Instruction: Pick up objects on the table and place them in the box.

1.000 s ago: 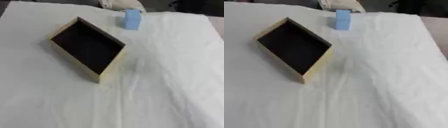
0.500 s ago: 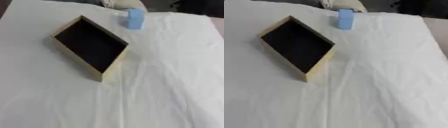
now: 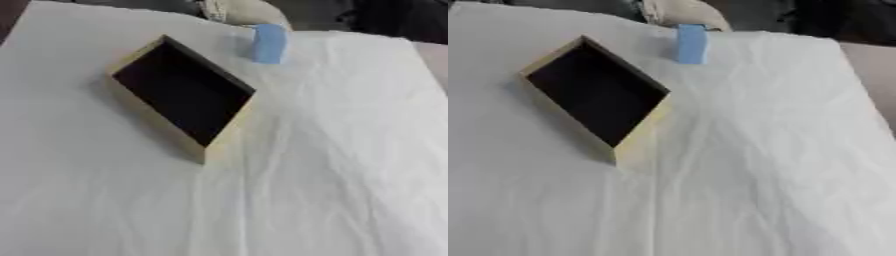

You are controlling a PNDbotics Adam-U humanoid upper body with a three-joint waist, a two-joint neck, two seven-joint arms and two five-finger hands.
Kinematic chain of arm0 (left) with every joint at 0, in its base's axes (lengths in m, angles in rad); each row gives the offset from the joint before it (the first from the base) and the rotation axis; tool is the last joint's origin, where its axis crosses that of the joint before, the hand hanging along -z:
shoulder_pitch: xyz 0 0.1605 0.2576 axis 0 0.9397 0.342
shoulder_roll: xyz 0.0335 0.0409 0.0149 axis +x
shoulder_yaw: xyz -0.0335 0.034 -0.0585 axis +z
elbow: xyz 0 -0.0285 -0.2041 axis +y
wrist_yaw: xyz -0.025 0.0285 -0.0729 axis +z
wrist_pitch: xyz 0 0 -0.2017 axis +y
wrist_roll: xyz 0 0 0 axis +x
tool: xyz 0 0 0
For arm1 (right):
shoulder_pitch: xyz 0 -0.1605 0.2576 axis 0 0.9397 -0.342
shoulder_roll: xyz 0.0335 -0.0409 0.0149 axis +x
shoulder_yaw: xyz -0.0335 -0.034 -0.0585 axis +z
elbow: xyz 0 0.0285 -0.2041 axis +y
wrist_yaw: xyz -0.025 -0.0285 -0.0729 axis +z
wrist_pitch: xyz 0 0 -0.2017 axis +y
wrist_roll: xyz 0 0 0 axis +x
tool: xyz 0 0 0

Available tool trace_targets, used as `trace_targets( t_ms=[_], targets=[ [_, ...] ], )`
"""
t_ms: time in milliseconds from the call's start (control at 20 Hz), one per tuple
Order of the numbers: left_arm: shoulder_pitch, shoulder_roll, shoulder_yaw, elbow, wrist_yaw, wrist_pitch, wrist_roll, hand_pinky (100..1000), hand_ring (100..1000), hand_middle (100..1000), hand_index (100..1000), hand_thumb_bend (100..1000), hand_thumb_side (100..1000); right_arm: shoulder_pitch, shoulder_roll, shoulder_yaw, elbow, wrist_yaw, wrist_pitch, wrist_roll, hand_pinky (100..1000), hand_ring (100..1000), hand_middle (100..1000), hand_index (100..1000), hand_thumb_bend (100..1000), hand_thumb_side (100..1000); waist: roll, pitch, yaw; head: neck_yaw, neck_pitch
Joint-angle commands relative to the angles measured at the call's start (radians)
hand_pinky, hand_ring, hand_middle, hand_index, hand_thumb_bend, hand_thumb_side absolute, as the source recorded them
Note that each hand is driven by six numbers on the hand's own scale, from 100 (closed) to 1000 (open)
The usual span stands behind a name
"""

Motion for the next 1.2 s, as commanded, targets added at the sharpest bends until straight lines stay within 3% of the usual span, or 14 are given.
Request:
trace_targets(
  t_ms=[50, 150, 200, 250, 350, 600, 750, 800, 900, 1200],
  targets=[
    [-0.008, 0.037, -0.004, -0.016, 0.003, -0.002, -0.009, 663, 682, 726, 738, 236, 888, -0.064, -0.009, 0.039, 0.070, 0.051, -0.016, 0.046, 916, 967, 913, 947, 100, 1000, 0.003, -0.027, 0.001, -0.012, 0.008],
    [-0.009, 0.039, -0.007, -0.016, 0.004, -0.002, -0.012, 663, 682, 726, 738, 236, 888, -0.110, 0.008, 0.082, 0.116, 0.079, -0.040, 0.074, 922, 979, 924, 958, 104, 1000, 0.000, -0.029, 0.000, -0.018, 0.006],
    [-0.010, 0.041, -0.008, -0.016, 0.003, -0.002, -0.014, 663, 682, 726, 738, 237, 888, -0.133, 0.019, 0.105, 0.139, 0.094, -0.053, 0.088, 926, 985, 927, 964, 192, 1000, 0.000, -0.029, -0.002, -0.020, 0.005],
    [-0.009, 0.042, -0.008, -0.016, 0.003, -0.002, -0.014, 663, 682, 726, 738, 237, 887, -0.156, 0.030, 0.125, 0.162, 0.108, -0.067, 0.102, 928, 990, 934, 968, 156, 1000, 0.000, -0.030, -0.003, -0.021, 0.004],
    [-0.008, 0.045, -0.008, -0.016, 0.003, -0.003, -0.015, 663, 682, 726, 738, 237, 887, -0.190, 0.051, 0.157, 0.208, 0.136, -0.094, 0.131, 937, 1000, 938, 976, 220, 1000, 0.000, -0.031, -0.004, -0.024, 0.002],
    [-0.005, 0.045, -0.008, -0.016, 0.004, -0.002, -0.015, 662, 682, 726, 738, 237, 887, -0.244, 0.099, 0.188, 0.327, 0.209, -0.167, 0.203, 947, 1000, 933, 975, 303, 1000, 0.002, -0.033, -0.006, -0.026, -0.003],
    [-0.004, 0.044, -0.008, -0.016, 0.004, -0.002, -0.015, 662, 682, 726, 737, 235, 886, -0.272, 0.123, 0.192, 0.399, 0.253, -0.211, 0.248, 951, 1000, 935, 976, 306, 1000, 0.003, -0.034, -0.007, -0.026, -0.003],
    [-0.004, 0.044, -0.008, -0.016, 0.004, -0.002, -0.015, 662, 681, 726, 737, 235, 886, -0.281, 0.131, 0.192, 0.421, 0.267, -0.225, 0.261, 953, 1000, 937, 976, 286, 920, 0.004, -0.034, -0.007, -0.026, -0.004],
    [-0.004, 0.043, -0.009, -0.016, 0.004, -0.002, -0.016, 662, 681, 726, 737, 234, 886, -0.301, 0.149, 0.192, 0.470, 0.297, -0.255, 0.292, 954, 1000, 939, 977, 277, 861, 0.005, -0.034, -0.007, -0.026, -0.003],
    [-0.002, 0.040, -0.009, -0.016, 0.005, 0.000, -0.016, 661, 681, 726, 737, 233, 883, -0.361, 0.195, 0.192, 0.631, 0.396, -0.354, 0.390, 970, 1000, 949, 993, 207, 743, 0.007, -0.035, -0.009, -0.021, -0.003]
  ],
)
